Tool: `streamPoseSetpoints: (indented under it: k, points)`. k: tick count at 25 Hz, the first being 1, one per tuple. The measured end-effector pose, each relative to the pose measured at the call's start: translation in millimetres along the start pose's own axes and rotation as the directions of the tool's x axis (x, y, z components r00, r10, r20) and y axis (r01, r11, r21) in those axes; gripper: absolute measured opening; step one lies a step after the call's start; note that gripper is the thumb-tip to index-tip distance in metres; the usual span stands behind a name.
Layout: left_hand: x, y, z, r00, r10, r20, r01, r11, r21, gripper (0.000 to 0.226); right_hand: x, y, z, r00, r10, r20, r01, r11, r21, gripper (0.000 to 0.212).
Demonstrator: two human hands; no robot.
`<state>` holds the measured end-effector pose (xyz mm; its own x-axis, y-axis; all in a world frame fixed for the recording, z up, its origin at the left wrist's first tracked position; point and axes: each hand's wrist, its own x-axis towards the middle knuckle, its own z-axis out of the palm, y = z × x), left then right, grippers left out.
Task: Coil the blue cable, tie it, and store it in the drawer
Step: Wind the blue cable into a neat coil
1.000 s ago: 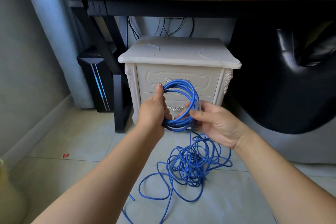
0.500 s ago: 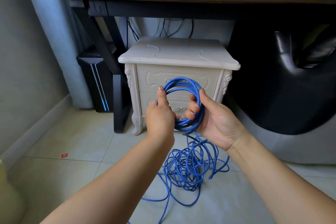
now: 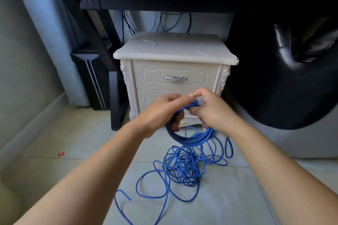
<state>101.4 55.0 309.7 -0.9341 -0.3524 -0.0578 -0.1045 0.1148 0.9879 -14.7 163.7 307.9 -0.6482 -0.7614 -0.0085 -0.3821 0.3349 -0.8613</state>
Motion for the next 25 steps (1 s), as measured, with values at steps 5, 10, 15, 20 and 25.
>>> streamPoseSetpoints:
  k: [5, 10, 15, 20, 25]
  points:
    - [4, -6, 10, 0.995, 0.063, -0.074, -0.040, 0.960, 0.278, 0.042, -3, -3, 7, 0.994, -0.109, 0.022, 0.111, 0.966, -0.232, 0.044]
    - [2, -3, 5, 0.992, 0.054, -0.118, -0.059, 0.997, -0.043, 0.031, -2, -2, 0, 0.994, -0.077, 0.073, 0.066, 0.987, 0.150, 0.039]
    - [2, 0, -6, 0.963, -0.027, -0.269, -0.066, 0.942, -0.329, 0.034, -6, 16, -12, 0.949, 0.051, 0.310, -0.105, 0.981, 0.161, 0.017]
    - [6, -1, -13, 0.902, -0.124, -0.413, -0.115, 0.854, -0.507, 0.033, -3, 11, -19, 0.991, -0.014, 0.136, -0.027, 0.954, 0.297, 0.039]
    - [9, 3, -6, 0.820, -0.194, -0.538, -0.190, 0.795, -0.576, 0.033, -10, 4, 12, 0.997, -0.083, 0.009, 0.073, 0.921, 0.382, 0.014]
